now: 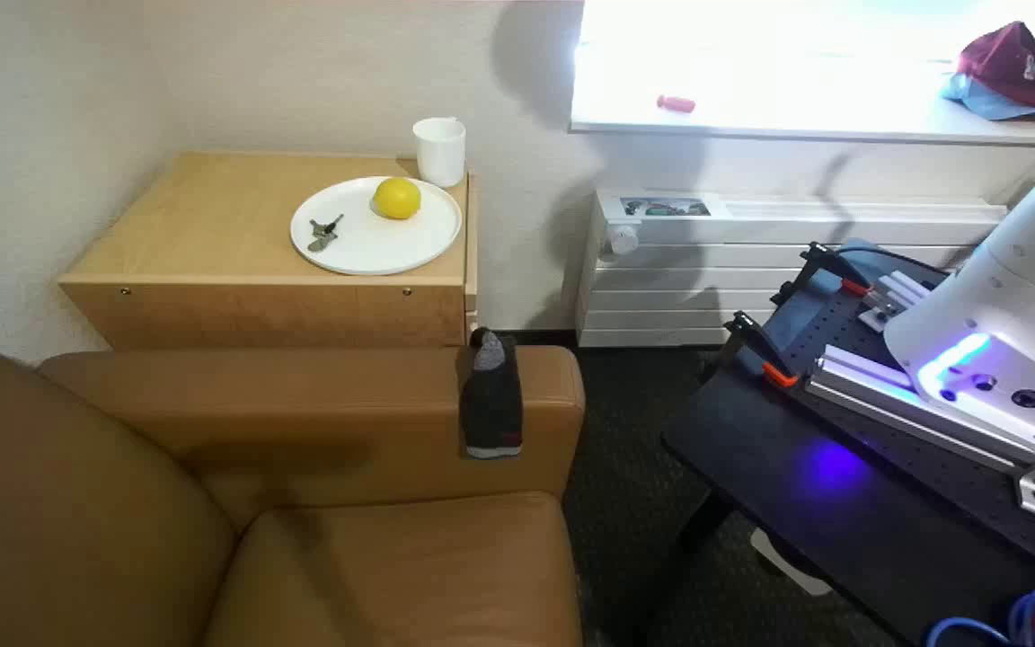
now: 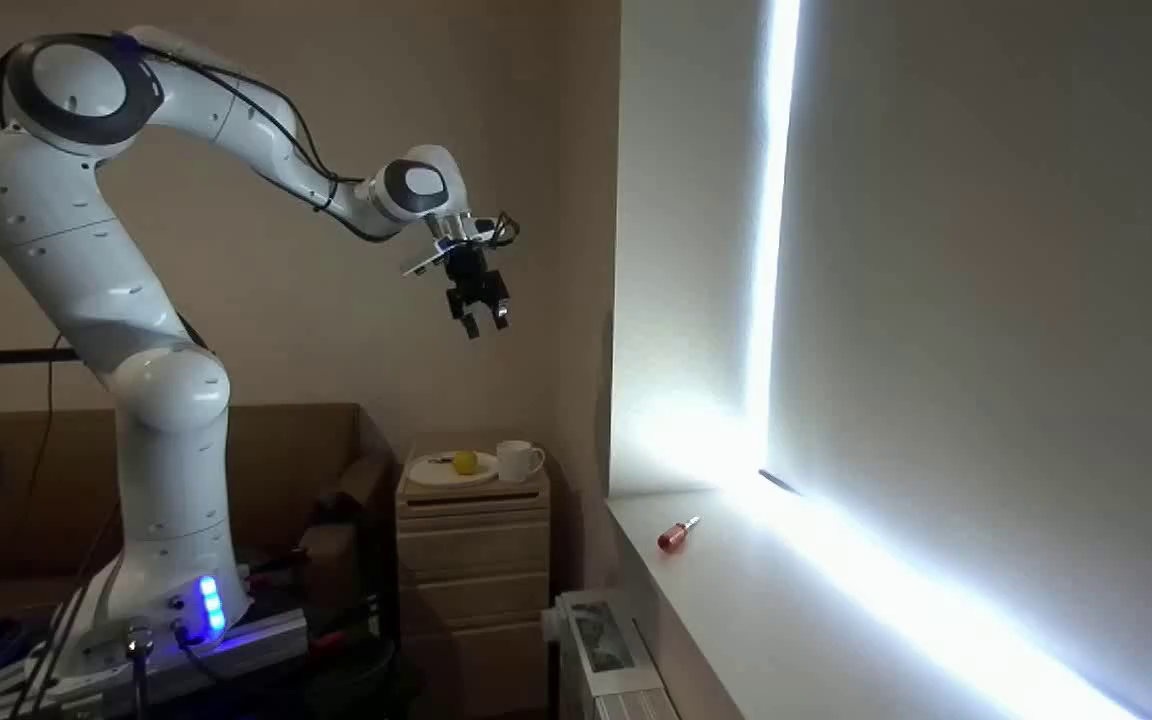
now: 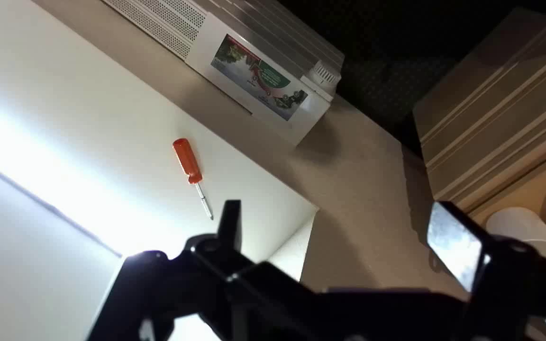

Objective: Pull out the nightstand shelf

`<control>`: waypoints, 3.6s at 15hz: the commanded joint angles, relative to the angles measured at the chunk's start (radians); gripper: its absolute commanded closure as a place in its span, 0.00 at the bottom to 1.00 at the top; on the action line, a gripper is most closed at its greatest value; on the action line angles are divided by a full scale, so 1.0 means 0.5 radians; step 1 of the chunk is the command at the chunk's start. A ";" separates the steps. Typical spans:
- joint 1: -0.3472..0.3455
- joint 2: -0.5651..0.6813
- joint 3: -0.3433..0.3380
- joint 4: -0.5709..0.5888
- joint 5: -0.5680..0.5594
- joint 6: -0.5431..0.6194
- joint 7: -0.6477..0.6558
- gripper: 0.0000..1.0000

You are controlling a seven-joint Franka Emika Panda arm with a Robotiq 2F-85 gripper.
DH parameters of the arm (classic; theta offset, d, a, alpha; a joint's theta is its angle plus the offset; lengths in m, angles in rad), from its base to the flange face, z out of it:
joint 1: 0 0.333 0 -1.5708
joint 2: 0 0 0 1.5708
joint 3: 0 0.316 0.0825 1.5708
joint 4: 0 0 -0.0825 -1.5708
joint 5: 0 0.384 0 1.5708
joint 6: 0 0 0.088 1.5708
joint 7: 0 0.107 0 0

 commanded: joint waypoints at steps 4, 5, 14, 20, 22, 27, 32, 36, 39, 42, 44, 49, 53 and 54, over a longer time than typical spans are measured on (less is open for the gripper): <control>0.085 0.126 0.017 -0.080 0.017 -0.033 -0.045 0.00; 0.111 0.181 0.036 -0.105 0.029 -0.053 -0.026 0.00; 0.270 0.872 -0.015 0.049 0.659 -0.320 -0.133 0.00; 0.276 0.887 0.003 0.029 0.643 -0.252 -0.054 0.00; 0.297 1.074 0.021 -0.017 0.611 0.019 0.192 0.00; 0.407 1.581 0.071 -0.038 0.879 0.728 0.607 0.00; 0.514 1.936 0.072 0.178 1.078 1.249 0.771 0.00; 0.548 1.941 0.052 0.209 1.091 1.245 0.772 0.00; 0.551 1.941 0.050 0.202 1.090 1.244 0.773 0.00; 0.505 2.120 0.127 0.281 1.254 1.599 0.799 0.00; 0.415 2.229 0.246 0.367 1.432 1.810 0.776 0.00; 0.315 2.535 0.389 0.598 1.582 2.281 0.802 0.00; 0.372 2.545 0.327 0.598 1.555 2.265 0.821 0.00; 0.372 2.565 0.327 0.613 1.556 2.269 0.821 0.00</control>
